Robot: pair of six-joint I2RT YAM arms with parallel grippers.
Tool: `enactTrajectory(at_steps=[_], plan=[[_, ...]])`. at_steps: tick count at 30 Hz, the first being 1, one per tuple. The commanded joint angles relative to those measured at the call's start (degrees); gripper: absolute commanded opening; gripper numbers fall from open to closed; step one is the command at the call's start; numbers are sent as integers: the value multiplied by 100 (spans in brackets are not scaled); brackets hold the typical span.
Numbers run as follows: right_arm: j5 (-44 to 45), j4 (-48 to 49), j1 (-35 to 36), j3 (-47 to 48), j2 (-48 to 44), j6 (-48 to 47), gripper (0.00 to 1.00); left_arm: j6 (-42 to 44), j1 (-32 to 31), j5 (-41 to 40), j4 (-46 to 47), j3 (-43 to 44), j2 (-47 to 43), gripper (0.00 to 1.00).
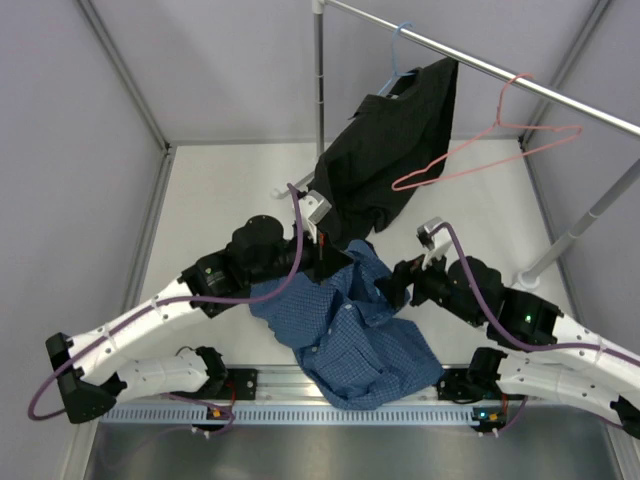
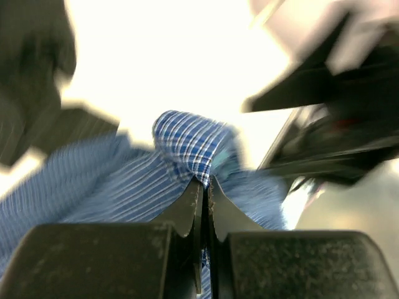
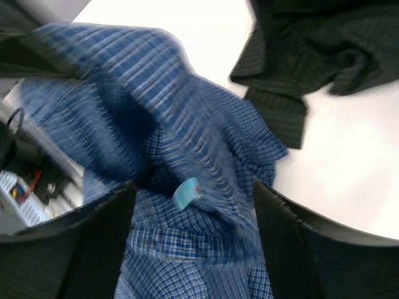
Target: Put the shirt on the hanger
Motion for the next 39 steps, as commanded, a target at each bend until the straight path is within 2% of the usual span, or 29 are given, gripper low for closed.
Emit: enactTrajectory(at_steps=[1, 3, 4, 7, 8, 10, 13, 15, 18, 20, 21, 22, 23, 25, 33, 37, 39], plan=[[1339, -419, 62, 1343, 642, 474, 75, -115, -1118, -1088, 160, 987, -229, 0], [1605, -614, 62, 1549, 678, 773, 77, -88, -1676, -2245, -50, 1165, -107, 0], [1650, -623, 62, 1567, 591, 879, 77, -166, -1931, -2417, -112, 1121, 85, 0], [2027, -790, 54, 1558, 248, 1336, 77, -798, -1995, -2752, -254, 420, 447, 0], [2168, -886, 54, 1602, 160, 1511, 79, -1244, -1995, -2866, -254, -43, 465, 0], [2747, -1219, 54, 1795, 124, 1705, 84, -1720, -2004, -2990, -122, -442, 404, 0], [3389, -1344, 54, 2199, 211, 1716, 90, -2012, -2012, -3227, -113, -909, 176, 0], [3801, -1353, 36, 2706, 404, 1575, 91, -1987, -2012, -3228, -130, -1023, 96, 0], [3935, -1493, -209, 3584, 1089, 1276, 91, -1969, -2012, -3000, -113, -1094, 8, 0], [3813, -1607, -744, 3974, 1652, 1179, 92, -1978, -2004, -2929, -122, -1138, -44, 0], [3377, -1634, -1016, 4271, 1828, 1170, 92, -1986, -2012, -2920, -122, -1164, -71, 0], [2929, -1660, -1732, 4379, 2151, 1213, 92, -2021, -2012, -2903, -122, -1225, -88, 0], [2159, -1660, -2070, 4476, 2302, 1240, 92, -2048, -2012, -2842, -113, -1261, -97, 0], [2037, -1695, -2493, 4774, 2776, 1310, 92, -2083, -2012, -2771, -113, -1313, -132, 0], [2475, -1757, -3022, 5794, 4087, 1073, 89, -2048, -2083, -2270, 334, -1595, 8, 0], [3003, -1871, -3075, 5629, 4361, 1082, 84, -2092, -2109, -2129, 660, -1832, 96, 0], [3135, -1854, -3075, 5208, 4142, 1160, 76, -2118, -2118, -2085, 783, -1946, 175, 0]])
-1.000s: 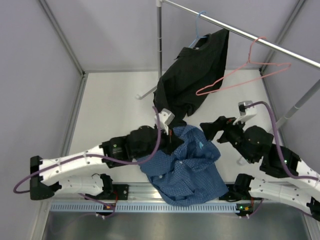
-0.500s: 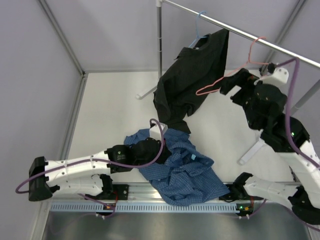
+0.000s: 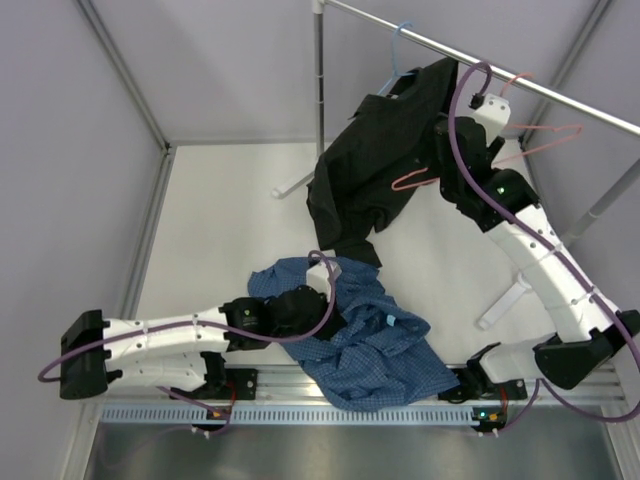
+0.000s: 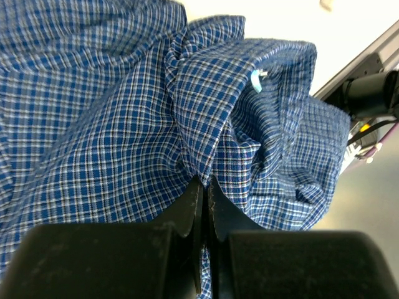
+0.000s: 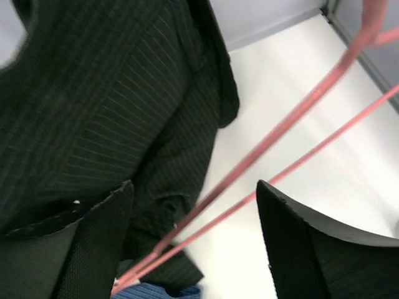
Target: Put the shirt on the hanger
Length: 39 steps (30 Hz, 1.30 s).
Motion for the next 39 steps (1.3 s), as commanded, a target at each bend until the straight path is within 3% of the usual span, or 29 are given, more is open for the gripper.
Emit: enactTrajectory(at_steps=[1, 4, 10, 19, 23, 28, 39], plan=[[480, -145, -66, -343, -398, 11, 72, -90, -42, 201, 659, -183, 116, 0], [630, -100, -74, -844, -775, -41, 60, -90, -50, 254, 756, -209, 265, 0], [709, -65, -127, -1214, -1234, -392, 49, -90, -138, 368, 976, -174, 617, 0], [-108, -56, -777, -1539, -1586, -1017, 33, -55, -270, 386, 1064, -77, 820, 0], [-424, -48, -997, -1697, -1682, -1096, 32, -64, -279, 342, 1055, -113, 776, 0], [-864, 40, -1155, -1750, -1814, -1342, 22, -55, -279, 351, 1055, -165, 705, 0], [-1427, 84, -1279, -1759, -1938, -1772, 20, -72, -279, 307, 1064, -218, 670, 0]])
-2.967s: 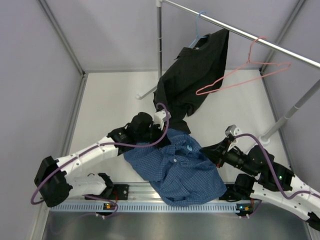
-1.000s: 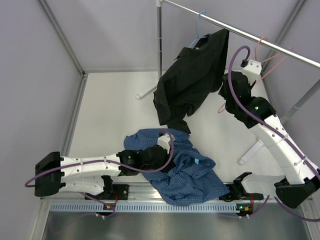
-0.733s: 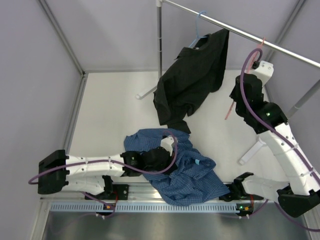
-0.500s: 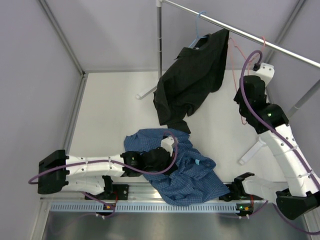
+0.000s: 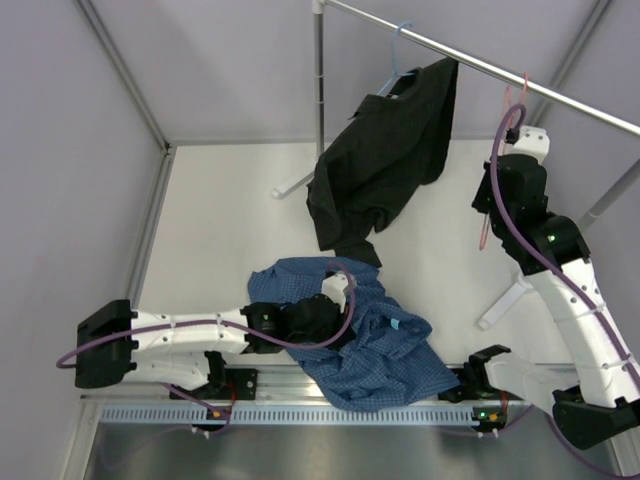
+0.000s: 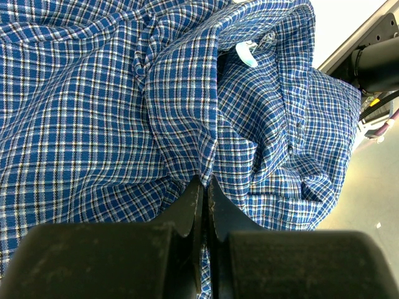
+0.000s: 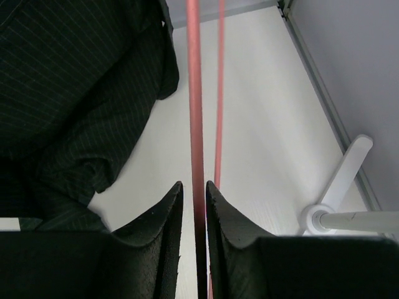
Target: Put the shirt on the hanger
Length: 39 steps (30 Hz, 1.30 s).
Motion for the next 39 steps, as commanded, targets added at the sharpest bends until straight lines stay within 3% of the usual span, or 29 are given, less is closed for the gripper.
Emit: enactTrajectory(at_steps=[1, 5, 9, 12, 39], plan=[[-281, 152, -142, 9, -88, -238, 20, -57, -34, -41, 331, -10, -119, 0], [-413, 152, -203, -43, -88, -300, 18, -40, -34, -32, 331, 7, -119, 0], [-493, 152, -300, -105, -88, -335, 3, -57, -34, -41, 331, -1, -93, 0], [-493, 161, -318, -158, -106, -335, 1, -57, -34, -41, 331, 7, -66, 0], [-879, 152, -318, 668, -194, -1038, 0, -75, -34, -348, 296, 60, -57, 0]])
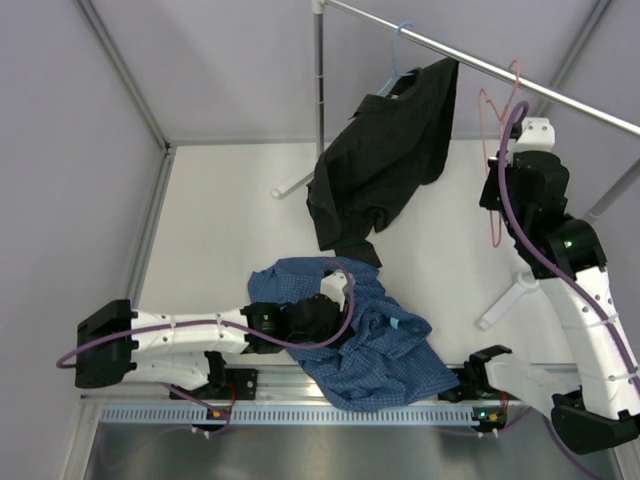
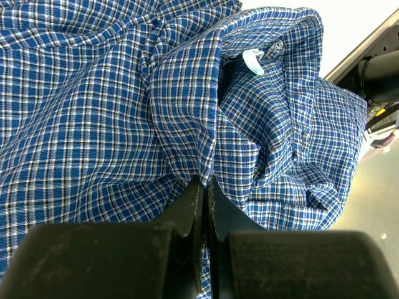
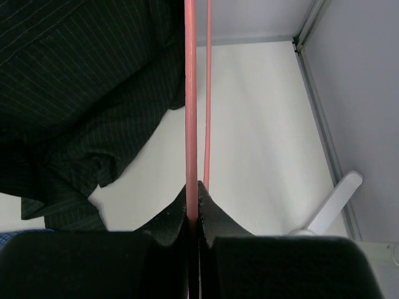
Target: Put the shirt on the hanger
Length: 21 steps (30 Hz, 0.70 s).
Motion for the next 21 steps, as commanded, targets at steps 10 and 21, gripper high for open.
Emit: enactTrajectory(at_steps=[10, 21], plan=[[-121, 242, -102, 929, -21, -403, 0, -145, -27, -284, 298, 16, -86, 0], [-850, 207, -102, 1000, -319, -562, 0, -514, -1, -1073, 88, 235, -165, 0]])
